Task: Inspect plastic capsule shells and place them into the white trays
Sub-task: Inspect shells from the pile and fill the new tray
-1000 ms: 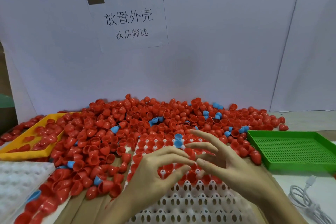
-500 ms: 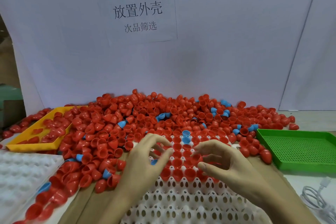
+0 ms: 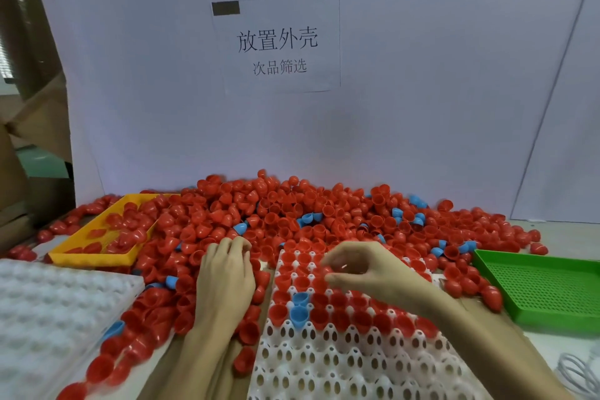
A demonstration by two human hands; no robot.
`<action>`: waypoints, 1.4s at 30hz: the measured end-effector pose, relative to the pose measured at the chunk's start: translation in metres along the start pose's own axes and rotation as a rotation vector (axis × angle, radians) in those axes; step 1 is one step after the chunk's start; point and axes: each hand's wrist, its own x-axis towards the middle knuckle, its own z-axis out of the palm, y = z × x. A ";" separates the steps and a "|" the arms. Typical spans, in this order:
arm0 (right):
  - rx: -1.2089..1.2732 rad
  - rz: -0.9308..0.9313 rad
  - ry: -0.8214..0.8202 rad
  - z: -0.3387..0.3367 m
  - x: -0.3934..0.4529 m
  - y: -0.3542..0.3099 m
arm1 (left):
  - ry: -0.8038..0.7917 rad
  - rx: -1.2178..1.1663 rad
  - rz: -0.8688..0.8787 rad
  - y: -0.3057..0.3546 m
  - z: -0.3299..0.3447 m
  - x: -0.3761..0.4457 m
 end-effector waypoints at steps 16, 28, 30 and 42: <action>-0.873 0.135 0.139 -0.027 0.104 0.061 | 0.075 0.014 0.113 0.001 0.000 -0.001; -0.587 -0.066 0.476 -0.037 0.087 0.055 | 0.069 -0.057 0.142 0.002 -0.001 -0.002; -0.518 -0.089 0.480 -0.038 0.076 0.050 | 0.061 -0.088 0.170 0.004 -0.002 -0.003; 0.191 -0.106 0.164 -0.002 -0.045 0.005 | -0.314 -0.557 0.457 0.043 -0.003 -0.022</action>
